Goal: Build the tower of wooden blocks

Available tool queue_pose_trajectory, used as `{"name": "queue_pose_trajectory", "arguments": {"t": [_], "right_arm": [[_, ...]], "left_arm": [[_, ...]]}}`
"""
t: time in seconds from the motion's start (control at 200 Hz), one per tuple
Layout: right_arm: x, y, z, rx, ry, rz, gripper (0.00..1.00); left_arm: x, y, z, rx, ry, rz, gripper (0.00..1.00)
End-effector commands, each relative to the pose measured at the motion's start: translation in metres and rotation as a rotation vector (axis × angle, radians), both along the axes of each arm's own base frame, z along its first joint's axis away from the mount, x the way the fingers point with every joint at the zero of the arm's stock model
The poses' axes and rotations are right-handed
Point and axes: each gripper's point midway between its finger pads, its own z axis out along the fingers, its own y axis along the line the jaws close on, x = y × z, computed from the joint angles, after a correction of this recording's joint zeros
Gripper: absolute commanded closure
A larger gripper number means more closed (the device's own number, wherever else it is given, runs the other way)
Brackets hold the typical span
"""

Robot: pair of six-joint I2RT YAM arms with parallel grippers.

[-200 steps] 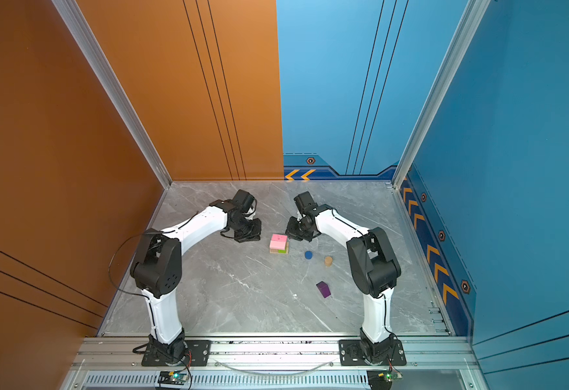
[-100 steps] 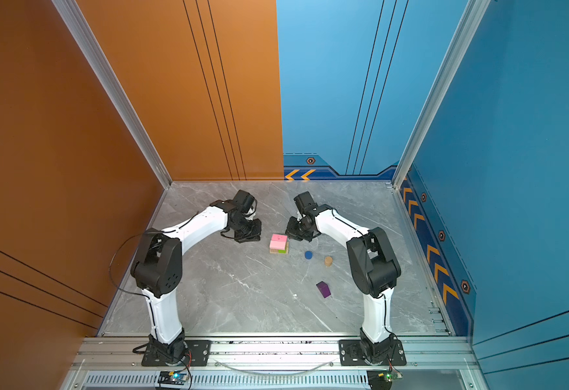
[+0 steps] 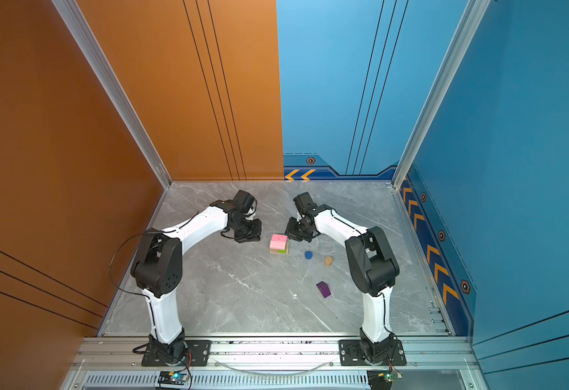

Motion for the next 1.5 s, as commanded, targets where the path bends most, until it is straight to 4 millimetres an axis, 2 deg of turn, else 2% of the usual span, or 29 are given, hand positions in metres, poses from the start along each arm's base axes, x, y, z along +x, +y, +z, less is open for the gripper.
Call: {"name": "queue_pose_trajectory", "arguments": {"t": [0.0,0.886,1.096,1.297,1.492], "right_arm": [[-0.001,0.003,-0.002,-0.009,0.019,-0.004,1.0],[0.0,0.004,-0.002,-0.011,0.021,-0.003,1.0],[-0.002,-0.002,0.008,-0.023,0.005,-0.01,1.0],[-0.01,-0.007,0.018,-0.027,-0.012,-0.012,1.0],[-0.03,-0.011,0.029,-0.043,-0.028,0.012,1.0]], "left_arm": [[-0.008,0.0,-0.014,-0.004,0.049,-0.013,1.0],[-0.008,0.001,-0.014,-0.008,0.052,-0.011,1.0],[-0.008,0.0,-0.011,-0.01,0.044,-0.016,1.0],[-0.011,-0.004,-0.011,-0.012,0.047,-0.026,1.0],[-0.012,-0.006,-0.012,-0.011,0.048,-0.034,1.0]]}}
